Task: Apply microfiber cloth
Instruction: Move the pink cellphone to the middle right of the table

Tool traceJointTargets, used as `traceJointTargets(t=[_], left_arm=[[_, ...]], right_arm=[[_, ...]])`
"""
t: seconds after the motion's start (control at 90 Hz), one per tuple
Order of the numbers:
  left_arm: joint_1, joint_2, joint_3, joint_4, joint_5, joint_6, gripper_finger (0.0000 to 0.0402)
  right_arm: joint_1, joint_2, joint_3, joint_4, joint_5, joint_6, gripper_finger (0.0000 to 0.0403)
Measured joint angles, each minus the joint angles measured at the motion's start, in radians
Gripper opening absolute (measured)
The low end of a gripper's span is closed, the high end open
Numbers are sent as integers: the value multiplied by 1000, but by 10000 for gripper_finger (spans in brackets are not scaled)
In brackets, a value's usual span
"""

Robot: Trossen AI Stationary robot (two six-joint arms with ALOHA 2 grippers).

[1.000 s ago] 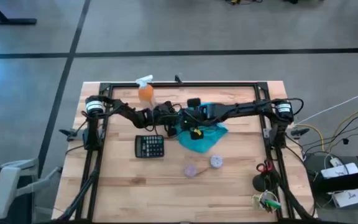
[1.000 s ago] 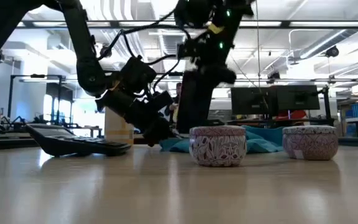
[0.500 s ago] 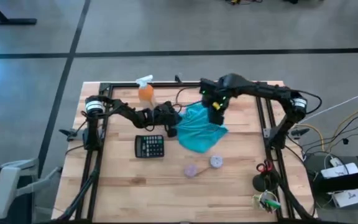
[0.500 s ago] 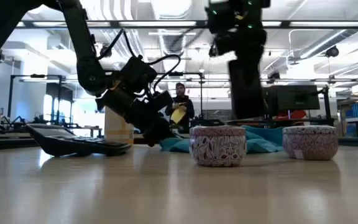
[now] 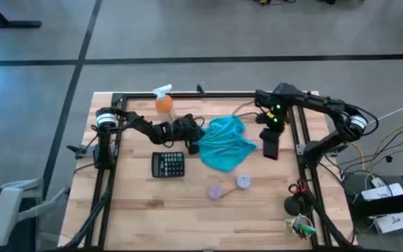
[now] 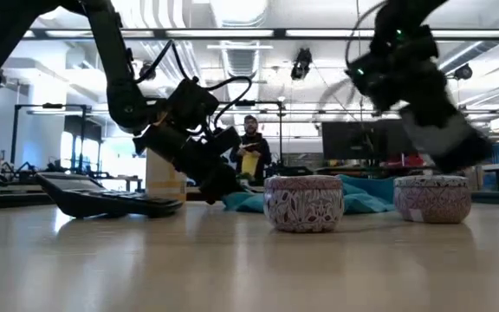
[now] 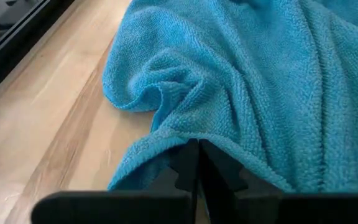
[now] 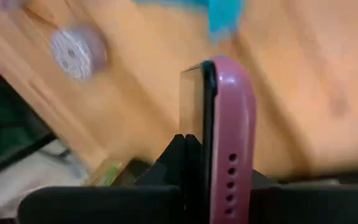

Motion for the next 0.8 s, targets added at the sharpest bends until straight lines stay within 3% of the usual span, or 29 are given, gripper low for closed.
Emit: traceJointTargets(t=[0.311,0.8], left_arm=[[0,1,-1,20,0,-17,0],[0,2,1,30,0,8,0]], right_arm=[[-47,118,-124,-68,-77,16,8],[-215,481,-89,-72,-77,-107,9]])
